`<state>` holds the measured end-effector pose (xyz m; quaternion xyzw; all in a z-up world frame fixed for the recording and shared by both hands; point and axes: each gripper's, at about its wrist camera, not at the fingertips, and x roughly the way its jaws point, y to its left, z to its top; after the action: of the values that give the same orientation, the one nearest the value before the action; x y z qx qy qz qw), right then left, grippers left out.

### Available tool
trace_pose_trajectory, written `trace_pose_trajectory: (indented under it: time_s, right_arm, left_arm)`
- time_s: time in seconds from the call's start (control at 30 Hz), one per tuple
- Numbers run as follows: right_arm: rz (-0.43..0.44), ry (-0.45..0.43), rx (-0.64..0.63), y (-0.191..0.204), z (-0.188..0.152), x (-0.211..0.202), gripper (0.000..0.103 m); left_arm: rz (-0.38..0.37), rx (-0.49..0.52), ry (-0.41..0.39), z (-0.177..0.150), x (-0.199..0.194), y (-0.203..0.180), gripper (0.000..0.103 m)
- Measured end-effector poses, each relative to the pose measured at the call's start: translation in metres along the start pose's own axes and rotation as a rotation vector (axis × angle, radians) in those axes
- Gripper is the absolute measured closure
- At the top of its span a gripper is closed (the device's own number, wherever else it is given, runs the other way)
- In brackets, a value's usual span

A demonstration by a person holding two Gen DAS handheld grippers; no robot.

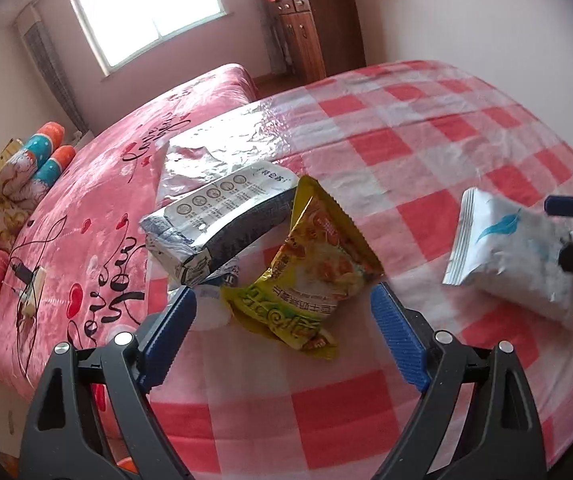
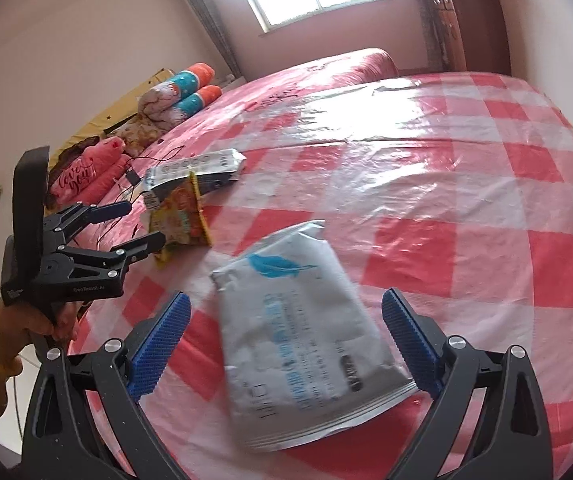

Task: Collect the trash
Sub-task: 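Grasp the yellow snack bag with the left tool while the right tool grasps the white wet-wipe pack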

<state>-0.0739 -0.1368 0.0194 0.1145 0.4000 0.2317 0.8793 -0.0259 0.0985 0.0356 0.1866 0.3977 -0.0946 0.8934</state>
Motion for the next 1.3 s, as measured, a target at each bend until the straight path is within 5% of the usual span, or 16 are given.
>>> trace_pose_trajectory:
  time_s: [0.27,0.67,0.9,1.3]
  right_arm:
    - [0.046,0.036,0.062,-0.015,0.004,0.007,0.008]
    - [-0.022,0.065,-0.041,0.005,0.004,0.016,0.004]
    - [-0.089,0.090,-0.115,0.017,0.000,0.023,0.004]
    - [-0.193,0.122,-0.193,0.030,-0.002,0.036,0.004]
  left_arm:
    - [-0.019,0.055,0.037,0.001,0.019,0.004,0.013]
    - [-0.053,0.121,0.036,0.009,0.038,-0.007,0.014]
    - [-0.080,0.070,0.014,0.012,0.040,-0.011,0.045]
    - [-0.111,-0.143,-0.005,0.002,0.030,0.000,0.060]
